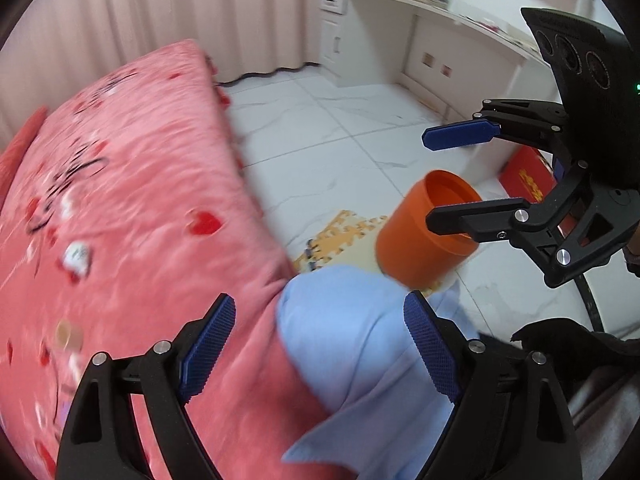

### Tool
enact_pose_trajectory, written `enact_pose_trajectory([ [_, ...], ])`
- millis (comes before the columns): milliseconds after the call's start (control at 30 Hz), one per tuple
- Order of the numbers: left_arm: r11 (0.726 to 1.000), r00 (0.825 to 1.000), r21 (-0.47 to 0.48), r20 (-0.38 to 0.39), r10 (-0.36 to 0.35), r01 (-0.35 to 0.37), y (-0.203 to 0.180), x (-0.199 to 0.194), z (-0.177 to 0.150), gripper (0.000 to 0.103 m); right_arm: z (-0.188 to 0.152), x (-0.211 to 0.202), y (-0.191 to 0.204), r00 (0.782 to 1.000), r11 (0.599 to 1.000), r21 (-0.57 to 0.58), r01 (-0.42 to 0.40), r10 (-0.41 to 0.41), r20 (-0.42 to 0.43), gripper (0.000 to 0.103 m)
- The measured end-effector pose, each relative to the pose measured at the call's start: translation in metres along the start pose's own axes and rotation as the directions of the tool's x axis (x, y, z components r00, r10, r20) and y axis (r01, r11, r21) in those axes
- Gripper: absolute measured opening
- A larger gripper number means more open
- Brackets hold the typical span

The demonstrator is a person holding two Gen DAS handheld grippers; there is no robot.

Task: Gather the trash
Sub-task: 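Move both tools back over the bed toward the tape and plush, then grasp the tape roll with the left tool while the right tool grasps the Hello Kitty plush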

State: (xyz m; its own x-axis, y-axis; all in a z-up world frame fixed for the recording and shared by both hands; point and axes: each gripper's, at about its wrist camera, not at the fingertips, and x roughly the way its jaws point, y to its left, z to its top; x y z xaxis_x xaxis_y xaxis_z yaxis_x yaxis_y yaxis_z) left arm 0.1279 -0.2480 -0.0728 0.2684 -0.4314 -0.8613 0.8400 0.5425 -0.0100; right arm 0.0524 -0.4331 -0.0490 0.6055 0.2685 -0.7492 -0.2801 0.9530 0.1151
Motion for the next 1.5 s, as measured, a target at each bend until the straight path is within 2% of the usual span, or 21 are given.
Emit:
enact_pose_trajectory([
  [233, 0.988, 0.997, -0.133, 0.025, 0.077, -0.073, 0.037, -0.038, -0.045, 0.089, 0.033, 0.027, 0.056, 0.997, 0.992, -0.096, -0.078, 0.078, -0.006, 0.077],
  [500, 0.944, 0.987, -0.294, 0.017, 0.161, -0.149, 0.089, -0.076, -0.104, 0.089, 0.067, 0.062, 0.120, 0.986, 0.965, -0.206, -0.164, 0.162, -0.026, 0.077],
  [633, 0.919, 0.982, -0.354, 0.017, 0.191, -0.172, 0.116, -0.088, -0.121, 0.089, 0.081, 0.078, 0.146, 0.981, 0.951, -0.240, -0.196, 0.192, -0.037, 0.079],
  [833, 0.905, 0.978, -0.384, 0.026, 0.208, -0.182, 0.145, -0.096, -0.124, 0.089, 0.103, 0.100, 0.165, 0.974, 0.937, -0.269, -0.225, 0.218, -0.056, 0.079],
  [1033, 0.910, 0.980, -0.375, 0.021, 0.200, -0.178, 0.176, -0.085, -0.111, 0.089, 0.125, 0.121, 0.158, 0.975, 0.943, -0.251, -0.220, 0.213, -0.057, 0.079],
  [1500, 0.938, 0.991, -0.322, -0.066, 0.117, -0.132, 0.260, -0.019, -0.079, 0.089, 0.173, 0.210, 0.126, 0.974, 0.958, -0.183, -0.221, 0.206, -0.098, 0.079],
])
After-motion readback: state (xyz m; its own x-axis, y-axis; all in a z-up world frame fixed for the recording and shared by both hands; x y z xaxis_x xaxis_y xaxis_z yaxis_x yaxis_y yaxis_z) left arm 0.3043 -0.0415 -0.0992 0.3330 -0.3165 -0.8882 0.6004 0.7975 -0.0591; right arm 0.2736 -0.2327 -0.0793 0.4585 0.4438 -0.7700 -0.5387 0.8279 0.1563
